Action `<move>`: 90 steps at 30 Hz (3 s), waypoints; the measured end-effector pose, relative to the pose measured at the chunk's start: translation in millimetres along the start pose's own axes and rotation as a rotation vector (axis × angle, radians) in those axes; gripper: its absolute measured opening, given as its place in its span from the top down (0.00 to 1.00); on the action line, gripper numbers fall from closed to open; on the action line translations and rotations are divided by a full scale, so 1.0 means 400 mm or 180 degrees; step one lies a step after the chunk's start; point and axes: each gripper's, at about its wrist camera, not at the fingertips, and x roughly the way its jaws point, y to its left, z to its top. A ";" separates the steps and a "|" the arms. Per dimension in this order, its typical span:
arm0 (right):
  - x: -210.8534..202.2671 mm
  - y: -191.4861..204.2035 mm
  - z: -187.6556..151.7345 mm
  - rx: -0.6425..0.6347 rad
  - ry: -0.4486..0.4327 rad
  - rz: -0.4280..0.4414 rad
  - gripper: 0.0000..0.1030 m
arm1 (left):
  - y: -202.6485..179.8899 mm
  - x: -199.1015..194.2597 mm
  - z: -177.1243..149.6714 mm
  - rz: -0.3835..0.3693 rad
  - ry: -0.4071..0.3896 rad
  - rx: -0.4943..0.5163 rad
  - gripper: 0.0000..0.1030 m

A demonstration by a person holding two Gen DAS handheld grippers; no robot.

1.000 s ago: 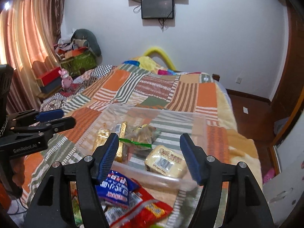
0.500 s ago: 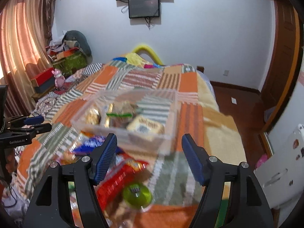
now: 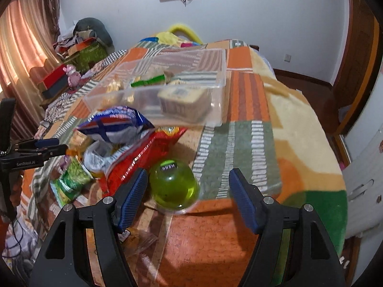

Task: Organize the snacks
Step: 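Grasp the purple-labelled rice roll with the left tool while the right tool grasps the green jelly cup, then place the rice roll into the box with the left tool while the right tool places the jelly cup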

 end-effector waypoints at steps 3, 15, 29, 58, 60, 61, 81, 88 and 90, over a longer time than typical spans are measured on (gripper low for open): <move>0.010 -0.006 -0.007 0.0040 0.0035 0.0055 0.35 | -0.009 0.013 0.016 -0.0058 -0.0019 -0.0017 0.43; 0.040 -0.001 -0.017 0.0039 0.0089 0.0175 0.53 | -0.057 0.095 0.027 -0.0077 0.0085 0.0066 0.46; 0.002 -0.017 -0.022 0.0044 -0.0118 0.0104 0.58 | -0.045 0.006 -0.003 -0.0017 -0.0141 0.0015 0.57; -0.077 0.013 0.194 -0.0089 -0.0953 -0.0045 0.58 | -0.138 -0.158 0.239 -0.0184 -0.0955 0.0044 0.57; -0.061 0.015 0.213 -0.0092 -0.0958 -0.0041 0.58 | -0.147 -0.142 0.260 -0.0197 -0.0961 0.0048 0.57; -0.050 0.014 0.222 -0.0084 -0.0950 -0.0034 0.58 | -0.152 -0.134 0.269 -0.0199 -0.0957 0.0046 0.57; 0.177 -0.043 0.322 0.0047 -0.0393 -0.0082 0.58 | -0.151 0.094 0.411 -0.0217 -0.0576 -0.0136 0.57; 0.207 -0.026 0.327 -0.0027 -0.0253 -0.0127 0.57 | -0.147 0.125 0.409 -0.0267 -0.0410 -0.0166 0.57; 0.190 -0.020 0.326 -0.0058 -0.0300 -0.0175 0.57 | -0.151 0.109 0.409 -0.0250 -0.0448 -0.0124 0.56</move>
